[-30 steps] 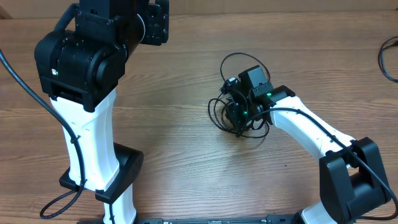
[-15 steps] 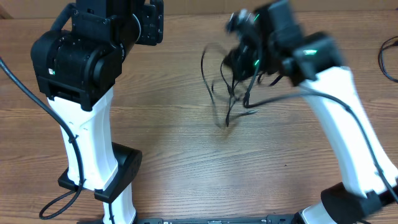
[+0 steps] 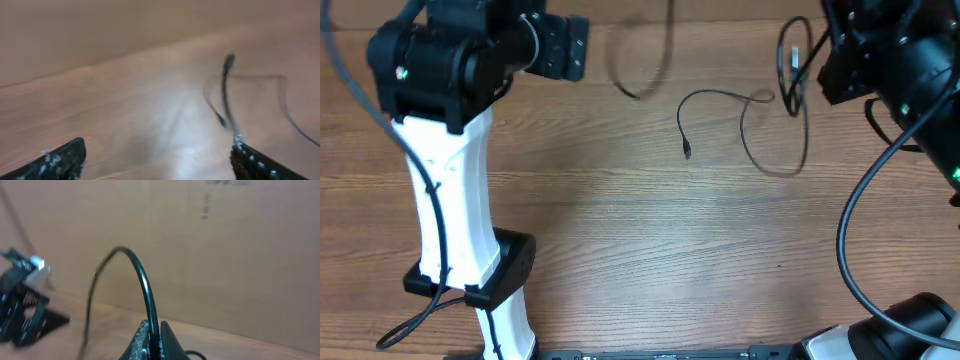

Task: Untangle cables
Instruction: 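Lift the cables with the right gripper and pull them toward upper right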

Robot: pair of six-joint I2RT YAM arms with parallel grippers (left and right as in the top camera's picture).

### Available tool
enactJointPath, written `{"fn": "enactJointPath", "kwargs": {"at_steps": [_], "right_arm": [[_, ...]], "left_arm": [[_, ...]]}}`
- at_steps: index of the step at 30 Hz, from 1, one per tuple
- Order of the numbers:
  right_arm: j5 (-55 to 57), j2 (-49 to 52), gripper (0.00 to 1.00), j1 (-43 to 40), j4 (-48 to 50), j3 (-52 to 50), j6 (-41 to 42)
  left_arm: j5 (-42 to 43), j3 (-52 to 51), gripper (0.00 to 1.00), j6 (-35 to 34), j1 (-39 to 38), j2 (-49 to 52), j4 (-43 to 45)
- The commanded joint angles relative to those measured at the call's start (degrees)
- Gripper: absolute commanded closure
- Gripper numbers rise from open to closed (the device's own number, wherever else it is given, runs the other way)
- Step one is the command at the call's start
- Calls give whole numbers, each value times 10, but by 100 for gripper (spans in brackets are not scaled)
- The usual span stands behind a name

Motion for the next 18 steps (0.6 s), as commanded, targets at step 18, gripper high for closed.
{"fn": "enactJointPath", "kwargs": {"at_steps": [18], "right_arm": [[190,21,96,-44,63,10,-3]], "left_arm": [[491,-249,9,309,0,-5,2]]}}
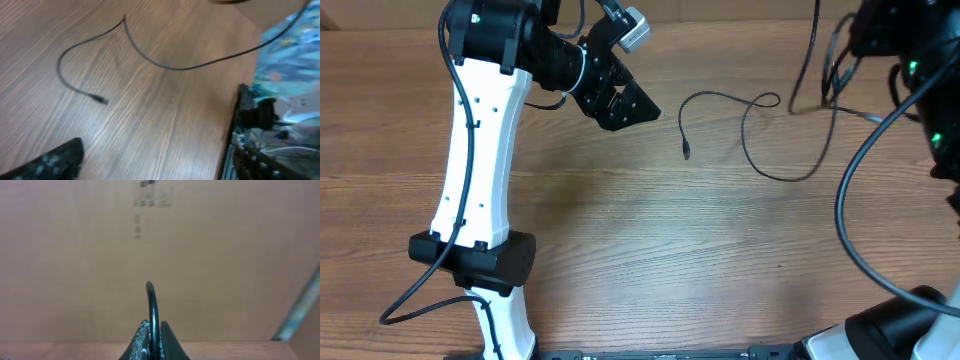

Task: Untangle cables
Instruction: 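Lift the cables with the right gripper and pull them toward upper right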

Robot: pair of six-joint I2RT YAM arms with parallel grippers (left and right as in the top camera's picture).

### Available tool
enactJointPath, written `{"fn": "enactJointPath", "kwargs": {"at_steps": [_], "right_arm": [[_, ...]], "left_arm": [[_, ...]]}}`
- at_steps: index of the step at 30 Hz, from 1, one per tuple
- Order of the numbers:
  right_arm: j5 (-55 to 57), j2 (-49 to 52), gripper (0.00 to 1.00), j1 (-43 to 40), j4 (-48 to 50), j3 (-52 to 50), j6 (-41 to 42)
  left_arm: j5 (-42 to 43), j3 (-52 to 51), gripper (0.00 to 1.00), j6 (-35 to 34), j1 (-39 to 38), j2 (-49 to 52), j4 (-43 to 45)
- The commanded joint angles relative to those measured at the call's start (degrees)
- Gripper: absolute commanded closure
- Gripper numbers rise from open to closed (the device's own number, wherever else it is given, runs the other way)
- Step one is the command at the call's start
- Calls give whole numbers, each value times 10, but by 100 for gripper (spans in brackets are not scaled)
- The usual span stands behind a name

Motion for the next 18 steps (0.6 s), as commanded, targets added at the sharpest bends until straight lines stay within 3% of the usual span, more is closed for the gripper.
{"fn": "enactJointPath", "kwargs": {"at_steps": [1,7,18], "right_arm": [[18,9,96,-33,12,9,-2],[-84,23,96,-89,28,9,3],[-89,23,96,-103,78,10,-2]], "left_arm": [[77,-3,9,25,-3,-5,1],[71,-21,6,26,-70,-5,59],[-96,-48,5,26,-217,-5,159]]}}
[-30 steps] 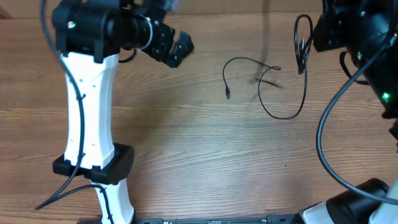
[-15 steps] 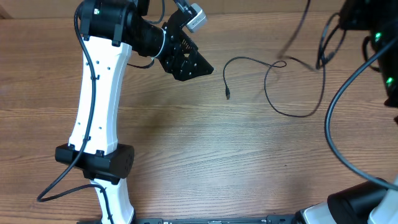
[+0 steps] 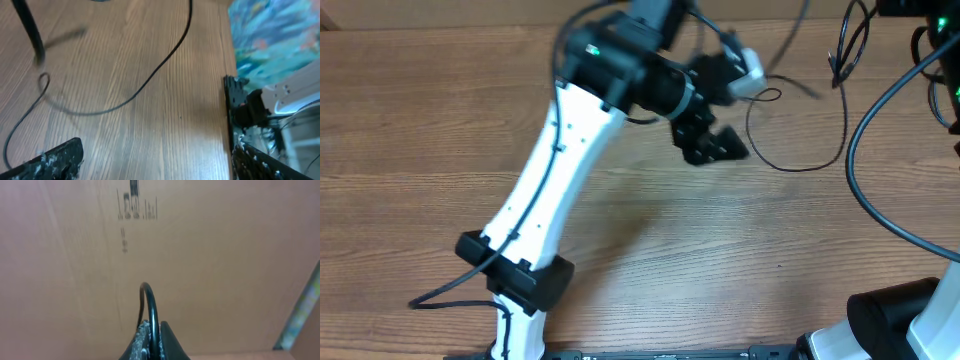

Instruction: Untangle cables

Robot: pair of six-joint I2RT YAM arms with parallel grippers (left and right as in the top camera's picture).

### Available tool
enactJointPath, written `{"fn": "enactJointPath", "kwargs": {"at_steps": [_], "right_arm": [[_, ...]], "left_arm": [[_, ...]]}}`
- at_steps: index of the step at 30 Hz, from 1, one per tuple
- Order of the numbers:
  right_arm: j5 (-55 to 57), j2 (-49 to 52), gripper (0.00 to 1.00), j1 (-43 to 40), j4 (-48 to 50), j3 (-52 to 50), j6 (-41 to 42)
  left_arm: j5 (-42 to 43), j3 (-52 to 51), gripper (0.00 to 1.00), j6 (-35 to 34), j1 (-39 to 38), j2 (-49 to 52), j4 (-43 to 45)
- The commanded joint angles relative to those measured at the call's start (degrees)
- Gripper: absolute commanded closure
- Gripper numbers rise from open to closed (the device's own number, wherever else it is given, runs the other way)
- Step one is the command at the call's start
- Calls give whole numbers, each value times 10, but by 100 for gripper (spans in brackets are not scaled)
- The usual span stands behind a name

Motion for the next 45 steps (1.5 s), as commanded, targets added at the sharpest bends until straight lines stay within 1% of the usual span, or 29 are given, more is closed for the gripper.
{"fn": "enactJointPath", "kwargs": {"at_steps": [1,5,10,12,14,16,17,20,26,29,32,36,41,45], "right_arm": [[-6,-3,96,-9,27,10,-2],[-6,-3,96,-9,52,10,-2],[-6,-3,96,-9,51,10,-2],[-6,-3,96,-9,50,10,-2],[-7,-3,96,-9,49,10,-2],[-13,-3,96,-9,47,10,-2],[-17,-3,96,-9,47,10,-2],[-19,-3,96,-9,46,10,-2],[-19,-3,96,-9,43,10,-2],[-18,-3,96,-9,38,10,-5],[-18,-3,96,-9,34,10,-7],[-16,-3,96,-9,33,10,-15],[-16,-3,96,-9,38,10,-15],[-1,-3,96,-17,76,10,-15]], "left_arm": [[-74,-3,6,12,-35,-5,12],[-82,-3,7,12,-56,-5,26],[-84,-3,7,10,-65,-5,47],[-84,-3,10,10,-67,-4,57],[-84,-3,16,10,-67,-1,71],[-83,-3,21,0,-70,5,88],[-83,-3,22,-9,-72,10,99],[-84,-3,22,-38,-80,31,133],[-78,-3,22,-118,-97,86,208],[-49,-3,25,-140,-101,101,244],[-18,-3,24,-155,-102,105,285],[-17,-3,25,-158,-108,105,317],[-17,-3,24,-158,-125,108,323],[-21,-3,23,-158,-137,108,323]]}}
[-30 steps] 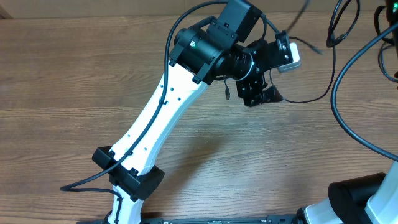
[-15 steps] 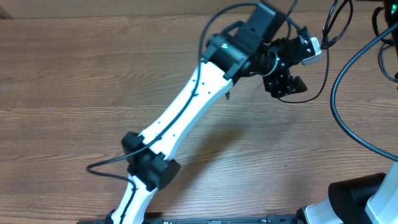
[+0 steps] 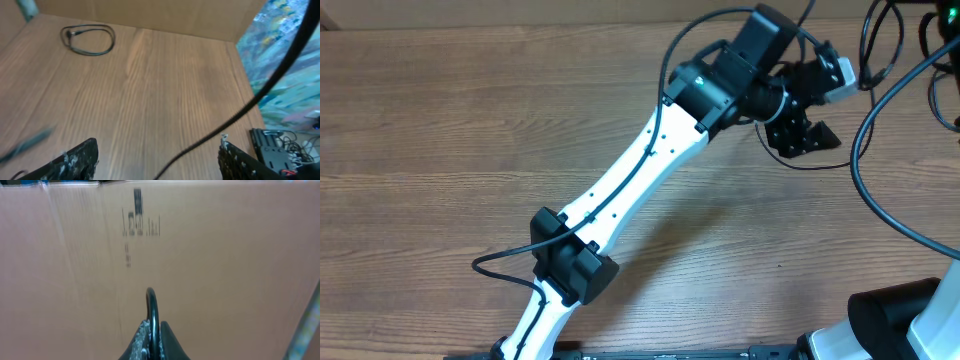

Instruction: Untangle cables

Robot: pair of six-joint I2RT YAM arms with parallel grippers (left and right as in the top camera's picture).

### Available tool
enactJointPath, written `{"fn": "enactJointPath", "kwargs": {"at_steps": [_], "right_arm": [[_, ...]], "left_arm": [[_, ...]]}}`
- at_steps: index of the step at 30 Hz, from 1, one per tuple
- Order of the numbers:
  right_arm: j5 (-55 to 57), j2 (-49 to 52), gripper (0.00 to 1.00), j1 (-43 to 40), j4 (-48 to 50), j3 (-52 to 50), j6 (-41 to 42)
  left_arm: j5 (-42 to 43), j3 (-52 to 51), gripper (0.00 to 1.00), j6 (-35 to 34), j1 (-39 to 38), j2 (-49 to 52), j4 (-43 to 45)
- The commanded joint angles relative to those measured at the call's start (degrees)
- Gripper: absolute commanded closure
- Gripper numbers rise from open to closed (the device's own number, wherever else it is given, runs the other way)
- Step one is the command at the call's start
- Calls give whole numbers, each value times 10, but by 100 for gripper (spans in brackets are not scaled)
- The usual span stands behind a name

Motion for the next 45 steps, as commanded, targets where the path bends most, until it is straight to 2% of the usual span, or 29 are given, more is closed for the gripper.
{"fn": "enactJointPath", "kwargs": {"at_steps": [1,8,17,27,31,33,41,45], "right_arm": [[18,-3,96,-15,32,10,-2],[-12,-3,96,-75,73,10,0],[-38,-3,96,-76,109,10,3],[-82,-8,96,-76,143,10,46],[-107,-11,96,-76,144,10,48],[-113,-15,96,-76,144,10,48],[-112,-17,96,-76,115,10,47],[-77,-17,96,-76,99,10,41]], "left_arm": [[11,5,23,-8,-16,-2,2],[11,5,21,-23,-16,-2,-3],[11,5,20,-23,-16,-2,6],[10,5,18,-22,-16,-2,15],[6,5,21,-23,-16,-2,33],[-3,5,96,-37,-16,-2,61],[-28,5,96,-111,-16,-2,143],[-79,5,96,-113,-11,-6,90]]}}
